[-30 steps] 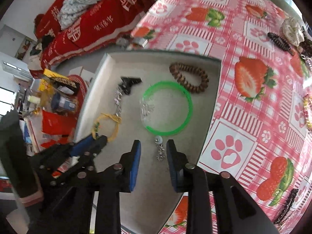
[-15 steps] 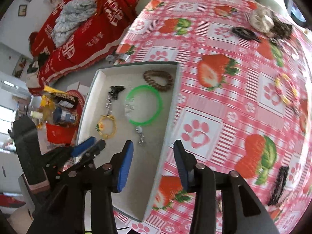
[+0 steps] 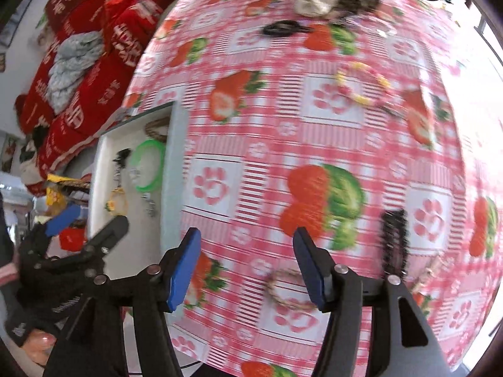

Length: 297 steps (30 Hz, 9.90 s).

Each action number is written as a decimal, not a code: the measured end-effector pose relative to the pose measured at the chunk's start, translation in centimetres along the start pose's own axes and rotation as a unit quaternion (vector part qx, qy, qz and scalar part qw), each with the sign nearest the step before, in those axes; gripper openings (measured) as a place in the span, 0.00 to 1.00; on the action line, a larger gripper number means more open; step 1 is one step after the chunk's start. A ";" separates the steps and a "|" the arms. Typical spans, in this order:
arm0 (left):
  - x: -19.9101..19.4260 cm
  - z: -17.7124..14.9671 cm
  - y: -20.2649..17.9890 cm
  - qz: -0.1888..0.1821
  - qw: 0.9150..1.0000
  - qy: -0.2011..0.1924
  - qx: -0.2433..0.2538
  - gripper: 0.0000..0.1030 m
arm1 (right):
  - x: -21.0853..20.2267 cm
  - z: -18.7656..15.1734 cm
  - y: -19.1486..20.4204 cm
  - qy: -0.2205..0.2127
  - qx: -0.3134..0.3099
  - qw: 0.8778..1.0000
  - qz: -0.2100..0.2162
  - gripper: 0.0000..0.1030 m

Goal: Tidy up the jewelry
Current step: 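Withdraw both tools back over the table toward the remaining jewelry, then grasp the black rhinestone clip with the right tool while the left grasps the pastel bead bracelet, then carry both items into the white tray and release them there, then withdraw both tools from the tray toward the bunny clip and rope bracelet, then grasp the white bunny clip with the right tool while the left grasps the braided rope bracelet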

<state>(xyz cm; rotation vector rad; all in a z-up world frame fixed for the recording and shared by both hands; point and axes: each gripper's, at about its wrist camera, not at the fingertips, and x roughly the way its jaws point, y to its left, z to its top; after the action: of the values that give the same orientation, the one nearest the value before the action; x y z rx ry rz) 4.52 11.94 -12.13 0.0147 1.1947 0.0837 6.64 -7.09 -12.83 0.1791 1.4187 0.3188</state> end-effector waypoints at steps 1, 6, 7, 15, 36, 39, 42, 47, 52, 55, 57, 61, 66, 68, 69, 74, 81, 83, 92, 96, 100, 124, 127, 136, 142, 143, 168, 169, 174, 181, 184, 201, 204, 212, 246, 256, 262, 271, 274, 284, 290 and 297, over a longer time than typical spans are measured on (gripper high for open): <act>-0.1 0.3 -0.8 -0.005 1.000 -0.001 0.005 1.00 | -0.2 -0.2 -0.7 -0.001 0.005 1.000 -0.006 0.62; 0.6 1.3 -3.8 -0.034 0.999 0.015 0.016 1.00 | -0.9 -1.2 -4.9 -0.002 0.037 0.999 -0.039 0.63; 0.8 1.4 -4.6 -0.043 0.999 0.020 0.021 1.00 | -1.0 -1.3 -5.8 0.000 0.044 0.998 -0.045 0.63; 1.5 2.9 -8.3 -0.057 0.997 0.030 0.031 1.00 | -1.1 -2.3 -10.3 0.007 0.076 0.995 -0.070 0.63; 8.2 9.6 -16.2 -0.080 0.996 0.049 0.009 0.95 | 0.7 -2.2 -12.0 0.013 0.027 0.993 -0.113 0.62; 9.4 10.3 -17.3 -0.076 0.995 0.056 0.020 0.92 | 1.1 -2.2 -12.0 0.014 0.016 0.992 -0.122 0.62; 10.2 11.0 -18.1 -0.079 0.995 0.052 0.022 0.92 | 1.5 -2.3 -11.8 0.014 0.006 0.991 -0.130 0.62; 11.3 12.2 -19.2 -0.081 0.995 0.049 0.032 0.81 | 2.2 -2.2 -11.6 0.014 -0.006 0.991 -0.134 0.62; 12.4 13.2 -20.2 -0.080 0.995 0.044 0.040 0.81 | 2.8 -2.1 -11.3 0.015 -0.028 0.989 -0.142 0.62; 13.1 13.9 -20.7 -0.079 0.995 0.043 0.042 0.81 | 3.0 -2.5 -10.7 0.015 -0.048 0.986 -0.156 0.58; 13.4 14.4 -20.9 -0.074 0.995 0.040 0.046 0.81 | 3.1 -2.8 -10.6 0.013 -0.055 0.986 -0.159 0.57; 13.7 14.9 -21.8 -0.063 0.996 0.029 0.058 0.76 | 3.1 -3.0 -10.6 0.012 -0.059 0.986 -0.158 0.49; 13.2 15.0 -22.4 -0.067 0.995 0.015 0.073 0.42 | 3.0 -3.5 -9.9 0.011 -0.069 0.986 -0.153 0.32; 12.8 14.8 -22.8 -0.071 0.994 0.012 0.079 0.25 | 3.1 -3.5 -9.7 0.011 -0.070 0.986 -0.153 0.32; 12.7 14.8 -22.6 -0.073 0.994 0.012 0.080 0.15 | 3.1 -3.5 -9.5 0.010 -0.068 0.986 -0.152 0.31; 12.3 14.1 -21.9 -0.088 0.993 0.015 0.072 0.15 | 3.0 -3.4 -9.3 0.006 -0.059 0.988 -0.143 0.31; 10.4 12.8 -20.4 -0.099 0.993 0.007 0.066 0.15 | 1.4 -2.6 -10.7 -0.009 -0.019 0.995 -0.097 0.31; 9.5 12.2 -19.7 -0.102 0.993 0.004 0.062 0.15 | 0.7 -2.3 -11.2 -0.014 -0.008 0.996 -0.084 0.31; 6.3 9.1 -15.8 -0.116 0.993 0.007 0.037 0.15 | -1.0 -1.4 -12.5 -0.021 0.020 0.998 -0.061 0.31; 5.3 7.7 -14.2 -0.117 0.993 0.010 0.028 0.15 | -1.2 -1.6 -12.4 -0.018 0.026 0.998 -0.052 0.31; 4.3 6.3 -12.4 -0.116 0.993 0.014 0.015 0.15 | -1.2 -1.4 -11.5 -0.015 0.022 0.998 -0.054 0.31; -0.6 1.2 1.5 -0.082 0.992 -0.012 -0.091 0.15 | -0.7 0.1 0.7 -0.015 -0.078 0.997 -0.020 0.31; -0.7 -0.3 3.7 -0.071 0.992 -0.007 -0.109 0.15 | -0.4 0.2 3.0 -0.014 -0.100 0.995 -0.013 0.31; 0.6 -4.7 8.9 -0.036 0.987 0.023 -0.155 0.15 | 1.5 -0.2 8.8 0.004 -0.153 0.988 0.013 0.31; 1.7 -6.7 10.5 -0.024 0.985 0.041 -0.169 0.15 | 3.3 -0.8 12.1 0.026 -0.182 0.983 0.030 0.31; 1.8 -6.9 10.6 -0.022 0.984 0.043 -0.170 0.15 | 3.5 -0.9 12.4 0.029 -0.183 0.982 0.031 0.31; 6.0 -7.6 13.6 0.022 0.983 0.064 -0.172 0.15 | 11.8 -1.8 16.8 0.112 -0.214 0.970 0.022 0.31; 6.1 -7.4 13.6 0.023 0.983 0.063 -0.170 0.15 | 11.8 -1.5 16.7 0.111 -0.213 0.970 0.021 0.31; 6.6 -6.7 13.8 0.029 0.984 0.062 -0.164 0.15 | 12.0 -0.5 16.8 0.104 -0.216 0.971 0.012 0.31; 6.7 -6.4 13.2 0.041 0.987 0.064 -0.141 0.15 | 11.9 -0.3 16.9 0.098 -0.233 0.968 0.001 0.32; 6.6 -6.4 13.2 0.040 0.987 0.063 -0.144 0.16 | 12.1 -0.4 17.2 0.097 -0.234 0.967 0.000 0.32; 4.8 -5.7 12.4 0.052 0.989 0.049 -0.126 0.16 | 8.2 0.1 16.1 0.055 -0.205 0.977 0.026 0.47; 4.2 -5.4 12.2 0.053 0.990 0.044 -0.122 0.16 | 6.9 0.4 15.7 0.041 -0.189 0.980 0.037 0.52; 3.6 -5.0 11.2 0.052 0.991 0.051 -0.110 0.67 | 4.2 0.3 13.7 0.020 -0.151 0.987 0.046 0.57; -0.6 -2.1 -7.1 -0.048 0.996 0.035 0.061 1.00 | -2.6 -5.0 -11.1 -0.006 0.136 0.986 -0.093 0.78; 1.2 -2.9 -12.1 -0.061 0.990 0.055 0.114 1.00 | -2.6 -6.9 -15.5 0.002 0.193 0.975 -0.113 0.78; 2.6 -3.3 -13.4 -0.061 0.986 0.072 0.140 0.92 | -2.3 -6.9 -16.8 0.004 0.223 0.969 -0.107 0.78; 4.3 -4.1 -15.2 -0.066 0.979 0.093 0.166 0.82 | -0.6 -5.5 -17.0 0.007 0.223 0.969 -0.106 0.78; 5.2 -4.3 -15.5 -0.066 0.978 0.106 0.167 0.80 | 0.1 -5.1 -17.1 0.008 0.230 0.967 -0.108 0.78; 6.4 -5.0 -16.6 -0.075 0.976 0.120 0.163 0.77 | 1.4 -4.5 -16.1 -0.001 0.200 0.968 -0.151 0.62; 5.7 -5.0 -17.4 -0.079 0.977 0.108 0.169 0.53 | 1.8 -4.1 -14.3 0.001 0.159 0.972 -0.174 0.45; 5.5 -4.9 -17.7 -0.106 0.975 0.116 0.155 0.13 | 1.8 -4.5 -13.4 0.000 0.131 0.977 -0.170 0.20</act>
<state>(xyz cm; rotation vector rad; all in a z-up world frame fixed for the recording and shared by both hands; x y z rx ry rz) 2.93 -5.46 -20.00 0.1558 1.4273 -0.2964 3.93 -19.47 -19.33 0.1477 1.4607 -0.1505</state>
